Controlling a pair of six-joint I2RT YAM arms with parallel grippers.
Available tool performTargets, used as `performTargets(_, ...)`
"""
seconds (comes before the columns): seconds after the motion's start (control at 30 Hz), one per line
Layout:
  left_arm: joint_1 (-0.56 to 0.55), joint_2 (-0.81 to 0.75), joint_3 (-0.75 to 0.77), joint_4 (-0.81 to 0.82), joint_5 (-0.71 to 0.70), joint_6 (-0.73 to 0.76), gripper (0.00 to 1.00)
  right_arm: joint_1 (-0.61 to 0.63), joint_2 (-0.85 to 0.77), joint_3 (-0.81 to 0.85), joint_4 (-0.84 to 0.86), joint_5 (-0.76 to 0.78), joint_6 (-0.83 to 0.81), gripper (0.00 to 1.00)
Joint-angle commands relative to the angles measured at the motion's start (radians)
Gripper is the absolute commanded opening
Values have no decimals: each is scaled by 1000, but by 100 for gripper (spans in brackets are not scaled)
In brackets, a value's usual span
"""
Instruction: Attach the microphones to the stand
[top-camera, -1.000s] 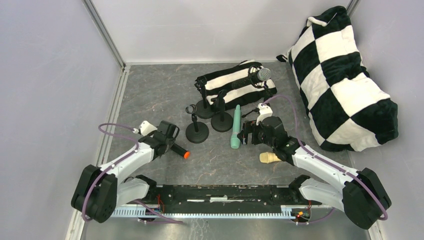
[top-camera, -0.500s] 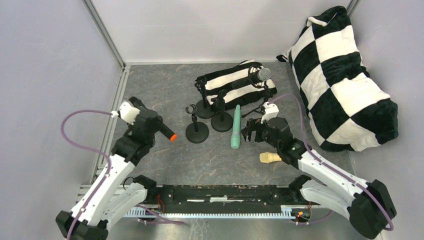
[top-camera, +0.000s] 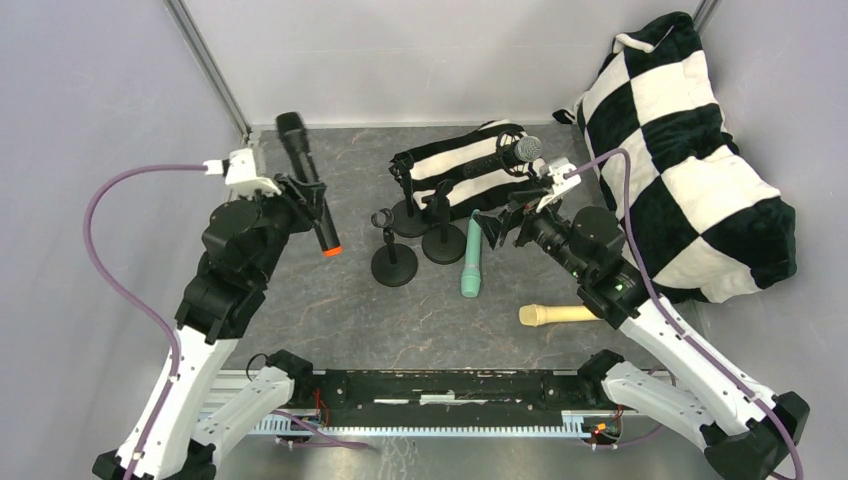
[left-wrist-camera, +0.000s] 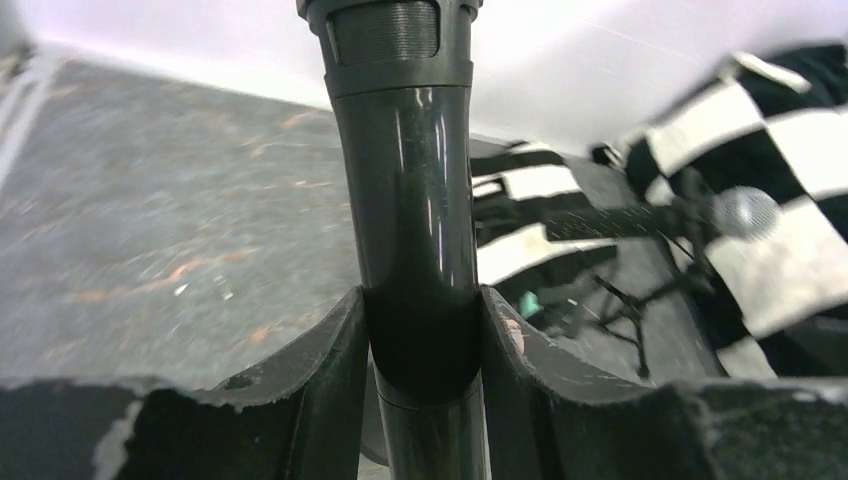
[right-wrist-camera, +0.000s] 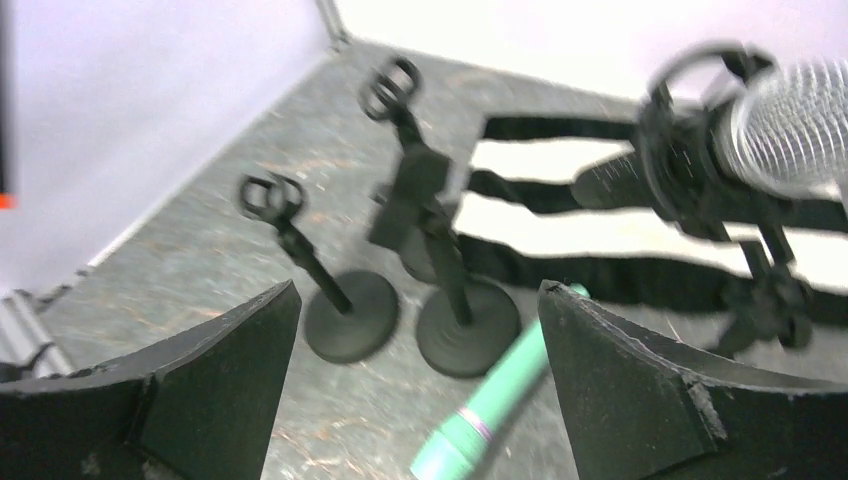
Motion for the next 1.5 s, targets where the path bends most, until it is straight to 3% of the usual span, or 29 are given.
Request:
performTargets(0.0,2,69,83,138,416,204,2,3,-3,94,79,-177,24,96)
performTargets(0.13,-8,94,63,252,641,204,2,4,38,159,145,-282,142,96)
performTargets(0.23,-52,120,68,307,711,201,2,3,58,161,242,-333,238,97)
performTargets(0.67,-396,228,63,405,592,290,2,2,115,183,421,-305,477,98)
performTargets(1.17,-431,278,21,481,593,271,2,1,129,88,545,-298,627,98)
performTargets(1.47,-437,296,7,481,601,262,2,1,172,97,603,-340,667,89)
